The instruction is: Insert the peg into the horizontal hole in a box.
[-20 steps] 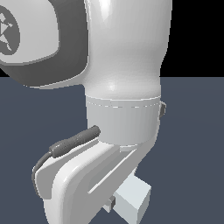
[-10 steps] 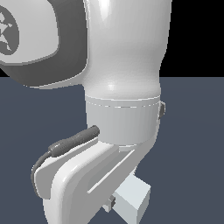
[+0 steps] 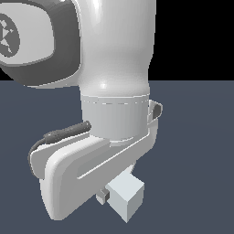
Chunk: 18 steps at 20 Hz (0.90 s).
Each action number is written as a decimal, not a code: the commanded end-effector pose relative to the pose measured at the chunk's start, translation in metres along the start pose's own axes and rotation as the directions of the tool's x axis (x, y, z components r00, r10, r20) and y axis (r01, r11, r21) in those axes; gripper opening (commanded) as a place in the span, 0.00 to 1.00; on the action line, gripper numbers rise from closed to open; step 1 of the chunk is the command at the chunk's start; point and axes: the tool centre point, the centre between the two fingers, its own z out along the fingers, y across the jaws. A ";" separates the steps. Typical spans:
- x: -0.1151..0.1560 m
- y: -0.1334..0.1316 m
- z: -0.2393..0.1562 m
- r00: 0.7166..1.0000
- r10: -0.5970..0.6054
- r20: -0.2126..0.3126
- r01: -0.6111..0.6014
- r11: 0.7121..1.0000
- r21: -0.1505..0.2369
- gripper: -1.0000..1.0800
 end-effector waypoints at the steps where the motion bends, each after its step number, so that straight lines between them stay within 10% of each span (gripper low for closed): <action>1: 0.010 0.003 -0.004 1.000 0.030 0.003 -0.030 1.000 -0.002 0.00; 18: 0.109 0.043 -0.023 0.947 0.320 0.002 -0.320 0.947 -0.003 0.00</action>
